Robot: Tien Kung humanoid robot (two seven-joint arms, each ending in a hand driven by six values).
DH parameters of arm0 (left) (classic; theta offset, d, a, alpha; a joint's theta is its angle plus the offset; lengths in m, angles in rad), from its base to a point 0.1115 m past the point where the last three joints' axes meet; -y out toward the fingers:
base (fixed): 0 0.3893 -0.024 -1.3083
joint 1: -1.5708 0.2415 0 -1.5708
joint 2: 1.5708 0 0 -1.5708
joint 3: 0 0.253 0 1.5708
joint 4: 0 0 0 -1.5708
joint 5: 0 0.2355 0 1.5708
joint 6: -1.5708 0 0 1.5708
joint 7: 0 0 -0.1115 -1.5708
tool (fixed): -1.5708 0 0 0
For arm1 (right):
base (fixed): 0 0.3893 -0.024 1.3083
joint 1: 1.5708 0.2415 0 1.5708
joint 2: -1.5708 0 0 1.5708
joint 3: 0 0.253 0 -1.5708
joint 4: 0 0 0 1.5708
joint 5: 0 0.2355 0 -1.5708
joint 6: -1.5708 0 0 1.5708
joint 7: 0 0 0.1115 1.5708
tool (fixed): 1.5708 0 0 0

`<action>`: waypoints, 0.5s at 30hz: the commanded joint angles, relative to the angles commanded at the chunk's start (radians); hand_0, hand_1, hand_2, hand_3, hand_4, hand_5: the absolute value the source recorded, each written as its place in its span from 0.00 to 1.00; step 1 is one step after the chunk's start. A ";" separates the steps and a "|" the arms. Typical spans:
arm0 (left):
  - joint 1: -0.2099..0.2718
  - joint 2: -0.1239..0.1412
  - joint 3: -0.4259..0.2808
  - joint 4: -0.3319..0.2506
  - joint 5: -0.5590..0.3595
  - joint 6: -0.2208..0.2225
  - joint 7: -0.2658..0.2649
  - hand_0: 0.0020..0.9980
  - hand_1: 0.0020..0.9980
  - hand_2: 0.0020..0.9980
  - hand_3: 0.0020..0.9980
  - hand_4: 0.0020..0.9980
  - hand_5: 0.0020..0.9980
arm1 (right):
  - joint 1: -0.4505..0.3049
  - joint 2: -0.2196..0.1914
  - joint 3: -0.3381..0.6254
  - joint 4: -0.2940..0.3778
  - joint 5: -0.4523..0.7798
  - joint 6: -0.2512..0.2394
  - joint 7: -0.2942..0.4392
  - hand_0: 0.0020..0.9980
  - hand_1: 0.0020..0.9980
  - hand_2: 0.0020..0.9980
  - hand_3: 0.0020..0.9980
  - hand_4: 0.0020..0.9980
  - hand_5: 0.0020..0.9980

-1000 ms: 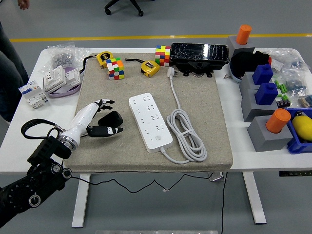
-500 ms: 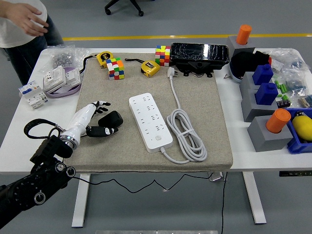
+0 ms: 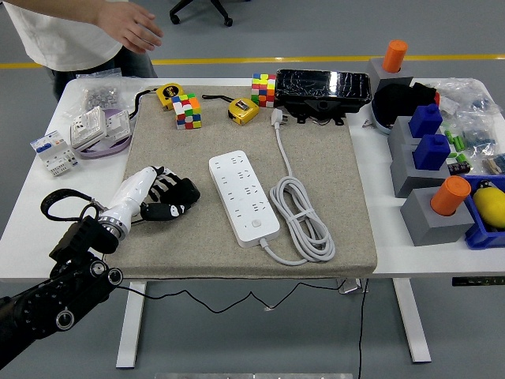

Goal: Put the plug near the board,insert it into the board,press the button,pull the plug out

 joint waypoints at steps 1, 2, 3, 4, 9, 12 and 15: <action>0.000 0.001 -0.002 -0.008 -0.005 0.003 -0.012 0.35 0.39 0.40 0.51 0.62 0.00 | -0.001 0.000 0.000 0.000 0.000 0.000 0.000 0.58 0.65 0.67 0.56 0.91 0.43; 0.000 0.001 -0.003 -0.012 -0.008 0.006 -0.019 0.35 0.39 0.40 0.51 0.62 0.00 | -0.001 0.000 0.000 -0.001 0.000 0.000 0.000 0.58 0.65 0.67 0.56 0.91 0.43; -0.001 0.001 -0.004 -0.018 -0.015 0.008 -0.028 0.35 0.39 0.40 0.51 0.62 0.00 | -0.001 0.000 -0.001 -0.001 0.001 0.000 0.000 0.58 0.65 0.67 0.56 0.91 0.43; -0.002 0.001 -0.005 -0.024 -0.023 0.010 -0.036 0.35 0.38 0.40 0.51 0.61 0.00 | -0.002 0.000 -0.002 -0.002 0.001 0.000 0.000 0.58 0.65 0.67 0.56 0.91 0.43; -0.025 -0.008 0.009 -0.035 -0.048 0.019 -0.068 0.35 0.38 0.40 0.51 0.61 0.00 | -0.001 0.000 -0.005 -0.002 0.003 0.000 0.000 0.58 0.65 0.67 0.56 0.91 0.43; -0.039 -0.016 0.025 -0.030 -0.054 0.015 -0.071 0.35 0.38 0.39 0.51 0.60 0.00 | 0.001 0.000 -0.005 0.000 0.003 0.000 0.001 0.58 0.65 0.67 0.56 0.91 0.43; -0.048 -0.025 0.042 -0.022 -0.056 0.011 -0.070 0.35 0.38 0.39 0.51 0.60 0.00 | 0.002 -0.001 -0.006 0.001 0.004 0.000 0.001 0.58 0.65 0.67 0.56 0.91 0.43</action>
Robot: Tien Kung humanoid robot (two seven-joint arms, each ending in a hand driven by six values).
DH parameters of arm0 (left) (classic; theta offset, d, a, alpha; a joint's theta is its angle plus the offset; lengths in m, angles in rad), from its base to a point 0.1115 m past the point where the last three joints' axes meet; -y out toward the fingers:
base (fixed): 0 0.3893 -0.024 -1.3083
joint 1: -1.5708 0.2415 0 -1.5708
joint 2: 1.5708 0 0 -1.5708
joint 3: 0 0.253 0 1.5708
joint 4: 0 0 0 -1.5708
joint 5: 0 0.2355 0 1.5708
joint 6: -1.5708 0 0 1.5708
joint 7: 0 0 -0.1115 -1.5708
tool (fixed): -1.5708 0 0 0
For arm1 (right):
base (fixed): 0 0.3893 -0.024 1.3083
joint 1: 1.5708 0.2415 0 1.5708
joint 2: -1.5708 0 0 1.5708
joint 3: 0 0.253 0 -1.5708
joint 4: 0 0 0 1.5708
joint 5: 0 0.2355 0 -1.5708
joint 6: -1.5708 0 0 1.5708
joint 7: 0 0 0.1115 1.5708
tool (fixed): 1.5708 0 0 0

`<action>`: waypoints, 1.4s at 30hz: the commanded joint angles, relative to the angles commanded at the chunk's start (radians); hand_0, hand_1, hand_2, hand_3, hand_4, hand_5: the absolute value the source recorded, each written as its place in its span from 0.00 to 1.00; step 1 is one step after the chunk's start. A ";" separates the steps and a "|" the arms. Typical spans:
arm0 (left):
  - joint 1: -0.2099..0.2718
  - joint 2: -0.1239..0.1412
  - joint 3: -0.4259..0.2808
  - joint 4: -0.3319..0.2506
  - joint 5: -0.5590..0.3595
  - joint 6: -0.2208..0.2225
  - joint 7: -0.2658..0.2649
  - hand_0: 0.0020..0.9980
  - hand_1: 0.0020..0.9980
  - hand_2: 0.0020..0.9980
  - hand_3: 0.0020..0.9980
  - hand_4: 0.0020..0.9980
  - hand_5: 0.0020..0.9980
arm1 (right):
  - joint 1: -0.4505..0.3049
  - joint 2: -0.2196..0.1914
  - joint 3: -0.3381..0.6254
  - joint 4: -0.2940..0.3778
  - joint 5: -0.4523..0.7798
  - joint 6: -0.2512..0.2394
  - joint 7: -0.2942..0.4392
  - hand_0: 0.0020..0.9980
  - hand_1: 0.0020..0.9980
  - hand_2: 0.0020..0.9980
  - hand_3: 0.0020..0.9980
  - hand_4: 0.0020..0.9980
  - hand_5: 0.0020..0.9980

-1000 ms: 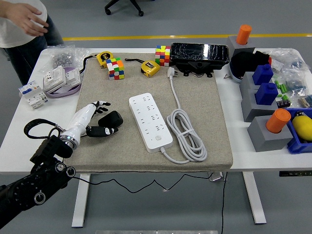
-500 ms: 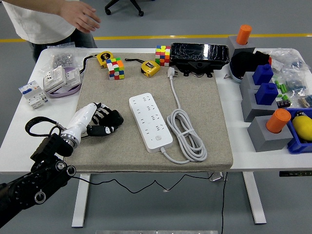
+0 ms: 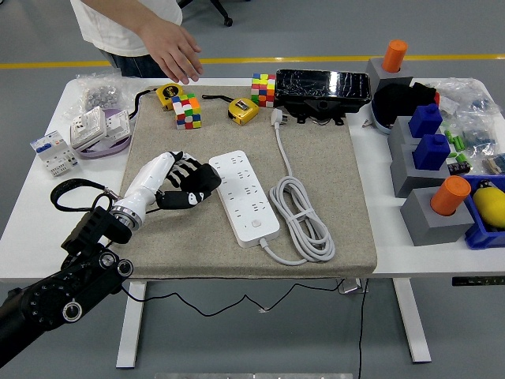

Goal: Put the plug near the board,insert it into the board,press the button,pull the plug out

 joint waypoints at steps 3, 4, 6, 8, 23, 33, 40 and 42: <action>-0.002 -0.005 0.012 -0.001 -0.002 -0.003 0.002 0.35 0.38 0.39 0.51 0.60 0.00 | -0.001 -0.001 -0.003 -0.002 0.002 0.000 0.000 0.58 0.65 0.67 0.56 0.91 0.43; -0.003 -0.006 0.016 -0.003 -0.003 -0.004 0.002 0.35 0.38 0.39 0.51 0.60 0.00 | -0.002 -0.001 -0.003 -0.003 0.002 0.000 0.000 0.58 0.65 0.67 0.56 0.91 0.43; -0.004 -0.006 0.025 -0.010 -0.003 -0.006 0.007 0.35 0.38 0.39 0.51 0.60 0.00 | -0.002 -0.001 -0.005 -0.004 0.003 0.000 -0.001 0.58 0.65 0.67 0.56 0.91 0.43; -0.003 -0.006 0.030 -0.015 -0.003 -0.008 0.009 0.35 0.38 0.39 0.51 0.60 0.00 | -0.003 -0.001 -0.005 -0.004 0.004 0.000 -0.001 0.58 0.65 0.66 0.56 0.91 0.43; -0.010 -0.017 0.059 0.003 0.008 -0.005 0.017 0.35 0.38 0.39 0.51 0.60 0.00 | 0.000 -0.003 -0.006 -0.001 0.005 0.000 0.000 0.58 0.65 0.66 0.56 0.91 0.43; -0.013 -0.020 0.067 0.006 0.016 0.000 0.018 0.35 0.38 0.40 0.51 0.60 0.00 | -0.001 -0.002 -0.009 -0.002 0.005 0.000 0.000 0.58 0.65 0.66 0.56 0.91 0.43; -0.017 -0.026 0.070 0.012 0.022 0.009 0.019 0.35 0.39 0.40 0.51 0.60 0.00 | 0.001 -0.002 -0.008 0.000 0.006 0.000 0.000 0.58 0.65 0.66 0.56 0.91 0.43; -0.019 -0.027 0.072 0.014 0.023 0.011 0.020 0.35 0.39 0.40 0.51 0.60 0.00 | 0.002 -0.003 -0.007 -0.001 0.006 0.000 0.000 0.58 0.65 0.66 0.56 0.91 0.43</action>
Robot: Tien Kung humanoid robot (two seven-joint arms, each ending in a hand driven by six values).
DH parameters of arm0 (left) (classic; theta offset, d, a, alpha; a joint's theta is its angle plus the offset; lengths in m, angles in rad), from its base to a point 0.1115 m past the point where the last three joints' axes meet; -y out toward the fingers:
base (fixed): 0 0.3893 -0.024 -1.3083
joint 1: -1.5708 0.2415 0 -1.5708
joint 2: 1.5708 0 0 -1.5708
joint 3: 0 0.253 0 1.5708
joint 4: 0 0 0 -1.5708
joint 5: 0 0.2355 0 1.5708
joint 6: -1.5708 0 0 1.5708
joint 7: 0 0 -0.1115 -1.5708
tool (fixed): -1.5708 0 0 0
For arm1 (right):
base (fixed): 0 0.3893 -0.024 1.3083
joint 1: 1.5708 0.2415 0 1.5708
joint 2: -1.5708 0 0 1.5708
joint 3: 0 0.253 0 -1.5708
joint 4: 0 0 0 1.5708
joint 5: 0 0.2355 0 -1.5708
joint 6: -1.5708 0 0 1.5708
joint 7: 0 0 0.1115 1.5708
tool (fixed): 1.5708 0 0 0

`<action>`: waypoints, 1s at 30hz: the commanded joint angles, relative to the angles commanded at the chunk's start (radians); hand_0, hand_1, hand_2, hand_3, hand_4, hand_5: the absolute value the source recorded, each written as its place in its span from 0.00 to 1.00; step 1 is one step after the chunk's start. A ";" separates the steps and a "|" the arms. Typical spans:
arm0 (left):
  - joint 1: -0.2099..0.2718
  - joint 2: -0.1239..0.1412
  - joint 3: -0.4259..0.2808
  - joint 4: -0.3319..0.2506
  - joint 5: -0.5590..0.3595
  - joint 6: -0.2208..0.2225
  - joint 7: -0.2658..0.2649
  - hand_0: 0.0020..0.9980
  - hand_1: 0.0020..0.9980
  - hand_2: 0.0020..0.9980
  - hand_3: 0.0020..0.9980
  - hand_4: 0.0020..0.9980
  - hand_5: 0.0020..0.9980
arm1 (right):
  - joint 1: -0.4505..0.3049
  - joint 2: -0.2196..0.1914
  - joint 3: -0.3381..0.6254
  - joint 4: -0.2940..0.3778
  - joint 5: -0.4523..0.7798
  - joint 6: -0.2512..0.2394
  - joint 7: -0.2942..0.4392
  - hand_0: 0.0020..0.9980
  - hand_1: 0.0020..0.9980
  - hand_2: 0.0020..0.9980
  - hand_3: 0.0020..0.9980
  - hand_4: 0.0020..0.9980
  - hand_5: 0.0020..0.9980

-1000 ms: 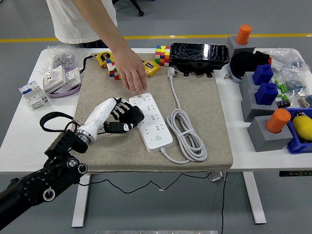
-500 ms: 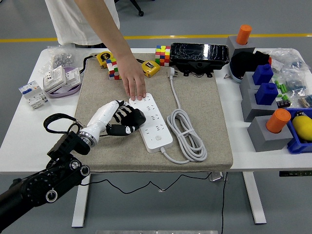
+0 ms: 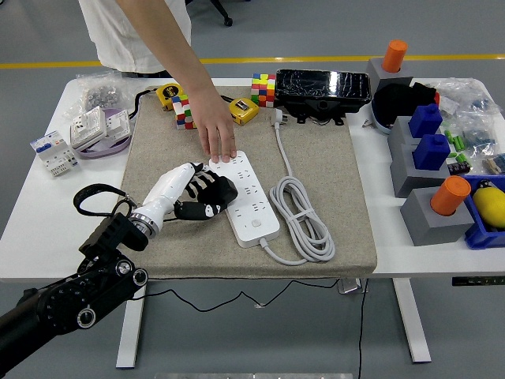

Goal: Put the plug near the board,insert it into the board,press the button,pull the plug out

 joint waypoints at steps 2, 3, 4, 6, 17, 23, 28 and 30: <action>-0.001 -0.001 0.001 0.002 0.000 0.005 0.001 0.35 0.39 0.40 0.51 0.60 0.00 | 0.000 0.000 -0.001 0.000 0.000 0.000 0.000 0.58 0.65 0.66 0.56 0.91 0.43; 0.000 -0.002 0.001 0.002 0.000 0.006 0.000 0.35 0.39 0.40 0.51 0.60 0.00 | 0.000 0.000 -0.001 0.000 0.000 0.000 0.000 0.58 0.65 0.66 0.56 0.91 0.43; 0.000 -0.002 0.000 0.002 0.000 0.007 0.001 0.35 0.39 0.40 0.51 0.60 0.00 | 0.000 0.000 -0.002 0.000 0.001 0.000 0.000 0.58 0.65 0.66 0.56 0.91 0.43; 0.000 -0.002 0.001 0.002 0.002 0.006 0.002 0.35 0.39 0.40 0.51 0.60 0.00 | 0.000 0.000 -0.002 0.000 0.001 0.000 0.000 0.58 0.65 0.66 0.56 0.91 0.43; 0.008 0.008 -0.014 -0.003 0.007 0.004 0.001 0.35 0.39 0.40 0.51 0.60 0.00 | -0.002 0.000 -0.003 -0.001 0.001 0.000 0.000 0.58 0.65 0.66 0.56 0.91 0.43; 0.011 0.007 -0.011 -0.005 0.003 -0.001 -0.001 0.35 0.39 0.40 0.51 0.60 0.00 | -0.001 0.000 -0.002 0.001 0.000 0.000 0.000 0.58 0.65 0.66 0.56 0.91 0.43; 0.011 0.005 -0.006 -0.005 0.000 -0.006 0.001 0.37 0.42 0.42 0.53 0.62 0.00 | -0.001 0.000 -0.003 0.001 0.001 0.001 0.000 0.58 0.65 0.66 0.56 0.91 0.43; 0.011 0.005 -0.007 -0.005 0.002 -0.006 0.001 0.37 0.42 0.42 0.53 0.62 0.00 | -0.002 0.000 -0.003 0.001 0.001 0.000 0.000 0.58 0.65 0.66 0.56 0.91 0.43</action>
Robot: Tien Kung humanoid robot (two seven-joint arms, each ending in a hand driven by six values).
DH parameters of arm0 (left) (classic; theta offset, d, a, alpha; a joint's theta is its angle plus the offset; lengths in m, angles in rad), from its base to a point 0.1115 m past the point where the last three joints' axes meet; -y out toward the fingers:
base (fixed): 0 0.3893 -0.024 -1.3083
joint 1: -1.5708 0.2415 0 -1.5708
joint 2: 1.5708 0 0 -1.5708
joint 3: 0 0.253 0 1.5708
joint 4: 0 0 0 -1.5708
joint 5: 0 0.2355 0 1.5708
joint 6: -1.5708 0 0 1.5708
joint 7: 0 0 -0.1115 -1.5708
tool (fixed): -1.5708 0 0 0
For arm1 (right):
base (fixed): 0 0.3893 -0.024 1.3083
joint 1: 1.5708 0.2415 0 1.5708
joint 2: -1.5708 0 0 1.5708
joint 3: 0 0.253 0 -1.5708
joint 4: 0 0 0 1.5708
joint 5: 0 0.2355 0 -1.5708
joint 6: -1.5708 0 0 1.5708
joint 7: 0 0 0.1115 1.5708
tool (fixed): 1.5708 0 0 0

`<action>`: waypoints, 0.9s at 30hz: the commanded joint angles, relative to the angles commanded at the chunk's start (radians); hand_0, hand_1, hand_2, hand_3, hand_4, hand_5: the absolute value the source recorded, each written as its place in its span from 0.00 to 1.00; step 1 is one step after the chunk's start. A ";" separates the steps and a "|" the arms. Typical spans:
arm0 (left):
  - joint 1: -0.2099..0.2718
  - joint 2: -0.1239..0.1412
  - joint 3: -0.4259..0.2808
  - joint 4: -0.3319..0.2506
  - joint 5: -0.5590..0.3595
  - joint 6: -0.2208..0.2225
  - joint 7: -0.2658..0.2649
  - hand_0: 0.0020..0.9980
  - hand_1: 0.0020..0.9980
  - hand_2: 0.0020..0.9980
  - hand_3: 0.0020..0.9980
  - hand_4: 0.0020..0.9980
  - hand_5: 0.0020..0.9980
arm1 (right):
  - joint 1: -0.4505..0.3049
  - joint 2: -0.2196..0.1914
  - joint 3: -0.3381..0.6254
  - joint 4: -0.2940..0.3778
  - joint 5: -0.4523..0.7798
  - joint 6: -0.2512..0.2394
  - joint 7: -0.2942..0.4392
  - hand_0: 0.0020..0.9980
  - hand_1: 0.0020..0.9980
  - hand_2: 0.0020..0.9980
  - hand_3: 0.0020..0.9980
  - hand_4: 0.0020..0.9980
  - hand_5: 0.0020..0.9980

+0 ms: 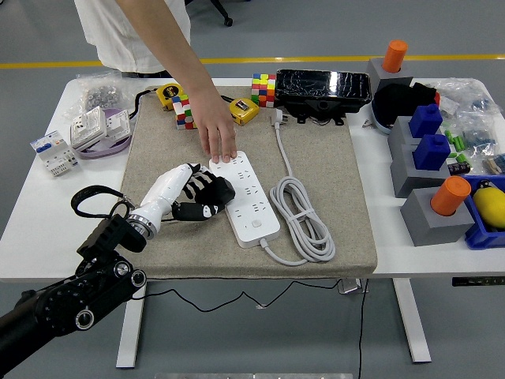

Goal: Put the plug near the board,insert it into the board,press the button,pull the plug out

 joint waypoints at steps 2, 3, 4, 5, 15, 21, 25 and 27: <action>0.000 0.000 0.000 0.000 0.000 0.000 0.000 0.39 0.44 0.45 0.54 0.66 0.00 | 0.000 0.000 -0.001 0.000 0.000 0.000 0.000 0.58 0.65 0.66 0.56 0.91 0.43; -0.001 0.000 0.000 0.000 0.000 0.000 0.000 0.39 0.44 0.45 0.54 0.66 0.00 | -0.001 0.000 -0.001 0.000 0.000 0.000 0.000 0.58 0.65 0.66 0.56 0.91 0.43; -0.002 0.000 0.000 0.001 0.001 0.000 0.000 0.39 0.44 0.45 0.54 0.66 0.00 | 0.000 0.000 -0.002 0.000 0.000 0.000 0.000 0.58 0.65 0.66 0.56 0.91 0.43; -0.002 0.000 0.001 0.001 0.001 -0.001 0.000 0.39 0.44 0.45 0.54 0.66 0.00 | 0.000 0.000 -0.002 0.000 0.000 0.000 0.000 0.58 0.65 0.66 0.56 0.91 0.43; -0.002 0.000 0.002 0.003 -0.002 -0.004 -0.024 0.76 0.82 0.78 0.80 1.00 0.25 | 0.001 -0.001 0.001 0.001 0.000 0.001 -0.001 0.58 0.65 0.66 0.56 0.91 0.43; 0.001 0.000 -0.001 -0.001 -0.012 0.001 -0.035 0.75 0.83 0.79 0.80 1.00 0.30 | 0.000 0.000 0.002 0.003 -0.002 0.001 -0.001 0.58 0.65 0.66 0.56 0.91 0.43; 0.005 0.001 -0.009 -0.008 -0.026 0.008 -0.048 0.75 0.82 0.79 0.80 1.00 0.33 | 0.000 -0.001 0.002 0.004 -0.003 0.001 -0.001 0.58 0.65 0.66 0.56 0.91 0.43; 0.008 0.003 -0.014 -0.018 -0.030 0.011 -0.056 0.75 0.82 0.79 0.80 1.00 0.33 | 0.000 -0.001 0.003 0.004 -0.003 0.001 -0.001 0.58 0.65 0.66 0.56 0.91 0.43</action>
